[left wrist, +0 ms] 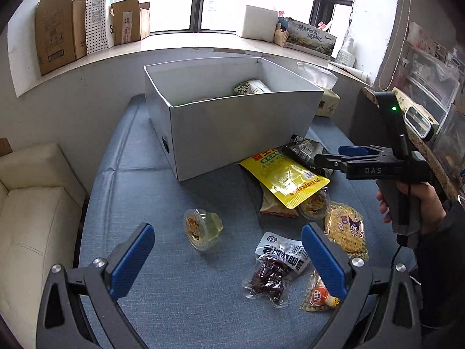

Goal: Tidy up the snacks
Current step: 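Grasp the grey-and-white bag with the right tool while the left tool grasps the jelly cup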

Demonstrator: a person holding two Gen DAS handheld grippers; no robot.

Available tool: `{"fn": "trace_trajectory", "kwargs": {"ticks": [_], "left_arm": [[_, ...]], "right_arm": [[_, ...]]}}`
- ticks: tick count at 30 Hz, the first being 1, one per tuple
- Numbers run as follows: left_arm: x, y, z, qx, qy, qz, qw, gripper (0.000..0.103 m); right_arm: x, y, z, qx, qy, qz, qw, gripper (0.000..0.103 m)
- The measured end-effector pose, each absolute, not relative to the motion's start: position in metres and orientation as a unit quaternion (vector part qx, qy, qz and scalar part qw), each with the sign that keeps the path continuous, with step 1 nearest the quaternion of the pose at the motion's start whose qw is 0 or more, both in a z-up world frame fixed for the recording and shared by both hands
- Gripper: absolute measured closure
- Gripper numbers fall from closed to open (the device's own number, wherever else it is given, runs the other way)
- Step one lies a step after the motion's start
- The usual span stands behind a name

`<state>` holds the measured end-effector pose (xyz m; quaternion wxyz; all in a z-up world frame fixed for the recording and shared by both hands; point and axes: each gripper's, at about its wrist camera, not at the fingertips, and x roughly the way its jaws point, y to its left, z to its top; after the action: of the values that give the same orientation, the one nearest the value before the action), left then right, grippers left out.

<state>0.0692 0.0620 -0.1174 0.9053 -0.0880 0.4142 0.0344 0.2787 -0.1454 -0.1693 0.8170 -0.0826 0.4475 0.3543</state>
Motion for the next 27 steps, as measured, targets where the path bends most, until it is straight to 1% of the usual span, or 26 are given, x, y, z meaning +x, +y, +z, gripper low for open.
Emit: {"fn": "trace_trajectory", "kwargs": {"ticks": [4,8,11,12,13,14,20,27], "left_arm": [[0.069,0.061,-0.117,-0.090,0.412,0.026,0.906,0.000],[0.072,0.062,-0.121,-0.089,0.417,0.029,0.904,0.000],[0.073,0.065,-0.125,-0.098,0.421,0.031,0.901,0.000],[0.074,0.066,-0.127,-0.099,0.423,0.031,0.900,0.000],[0.074,0.067,-0.128,-0.099,0.425,0.033,0.899,0.000],[0.074,0.067,-0.129,-0.099,0.425,0.035,0.899,0.000],[0.076,0.073,-0.137,-0.100,0.434,0.043,0.895,0.000],[0.084,0.083,-0.159,-0.098,0.451,0.060,0.885,0.000]], "right_arm": [[0.298,-0.132,-0.188,-0.102,0.470,0.375,0.793,0.000],[0.316,-0.130,-0.201,-0.065,0.501,0.395,0.767,0.000],[0.312,-0.130,-0.202,-0.061,0.491,0.394,0.774,0.001],[0.309,-0.130,-0.201,-0.063,0.488,0.394,0.776,0.004],[0.306,-0.132,-0.200,-0.061,0.487,0.398,0.775,0.014],[0.301,-0.133,-0.198,-0.051,0.486,0.403,0.774,0.031],[0.276,-0.145,-0.187,-0.049,0.465,0.383,0.797,0.036],[0.253,-0.199,-0.141,0.047,0.433,0.351,0.829,0.036]]}}
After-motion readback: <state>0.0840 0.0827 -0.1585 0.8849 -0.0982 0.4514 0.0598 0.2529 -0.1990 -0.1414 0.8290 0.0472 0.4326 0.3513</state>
